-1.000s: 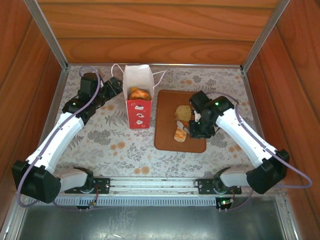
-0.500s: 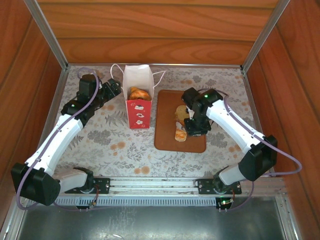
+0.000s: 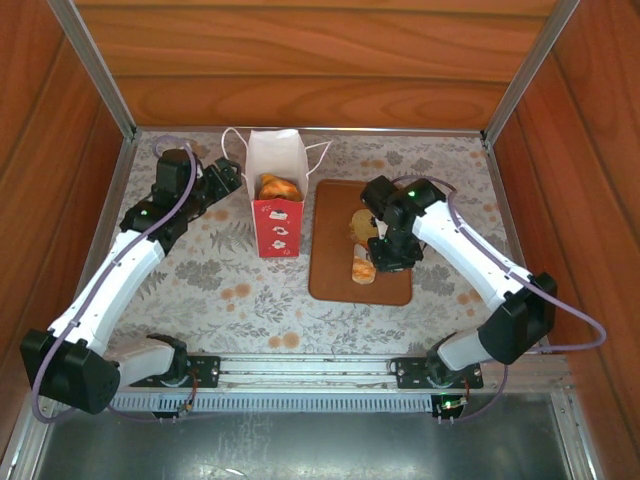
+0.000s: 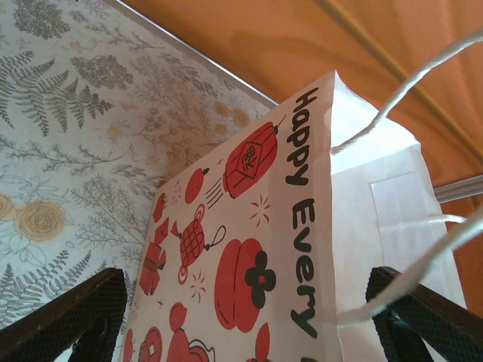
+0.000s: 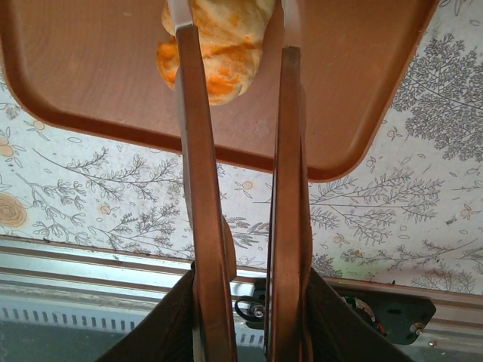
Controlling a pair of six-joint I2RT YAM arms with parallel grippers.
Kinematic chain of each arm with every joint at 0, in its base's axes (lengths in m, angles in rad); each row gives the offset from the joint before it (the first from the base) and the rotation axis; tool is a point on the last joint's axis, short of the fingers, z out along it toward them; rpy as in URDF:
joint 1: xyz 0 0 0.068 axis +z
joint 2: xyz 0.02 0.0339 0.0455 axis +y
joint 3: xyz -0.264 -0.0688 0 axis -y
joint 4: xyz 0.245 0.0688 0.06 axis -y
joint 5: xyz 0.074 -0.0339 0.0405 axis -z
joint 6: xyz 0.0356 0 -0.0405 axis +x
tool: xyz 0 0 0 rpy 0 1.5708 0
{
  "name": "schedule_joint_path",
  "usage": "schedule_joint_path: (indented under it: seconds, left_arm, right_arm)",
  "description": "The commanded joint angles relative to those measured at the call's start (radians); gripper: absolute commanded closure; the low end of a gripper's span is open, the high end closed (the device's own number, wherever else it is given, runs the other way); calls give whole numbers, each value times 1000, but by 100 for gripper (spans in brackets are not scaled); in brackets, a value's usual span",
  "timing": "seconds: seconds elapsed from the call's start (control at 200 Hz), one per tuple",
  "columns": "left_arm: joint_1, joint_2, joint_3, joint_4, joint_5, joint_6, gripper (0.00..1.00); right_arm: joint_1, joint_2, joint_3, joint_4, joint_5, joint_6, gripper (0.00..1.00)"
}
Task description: Place the fake bread into the paper bag
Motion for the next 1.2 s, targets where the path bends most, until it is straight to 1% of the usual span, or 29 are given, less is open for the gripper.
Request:
schedule_joint_path:
  seconds: [0.0,0.14,0.25,0.34,0.455,0.6,0.745,0.895,0.99,1.155,1.195]
  left_arm:
    - [5,-59,-2,-42,-12,13,14]
    - [5,-101,-11,-69,23,24,15]
    - [3,-118,-7,-83,63,14,16]
    - [-1,-122,-6,-83,93,0,17]
    - [-16,-100,10,-83,113,-10,23]
    - [-38,-33,45,-77,125,-26,23]
    - [-52,44,75,-35,135,-41,24]
    - [-57,104,96,-22,106,-41,29]
    - [-59,129,108,-21,90,-39,35]
    - [-88,142,115,-23,-1,-30,48]
    - [-93,144,117,-24,-11,-29,51]
  right_arm:
    - [9,-86,5,16,24,-19,76]
    - [8,-146,13,31,42,-29,76]
    - [8,-181,61,15,79,-35,76]
    - [8,-202,133,12,90,-44,76]
    - [8,-204,244,6,112,-59,77]
    - [8,-170,395,4,138,-94,77]
    - [13,-112,561,12,164,-142,77]
    - [49,-2,788,-16,208,-193,78]
    - [90,78,932,-14,216,-219,78]
    - [163,208,1113,21,176,-253,78]
    - [174,266,1153,15,173,-256,78]
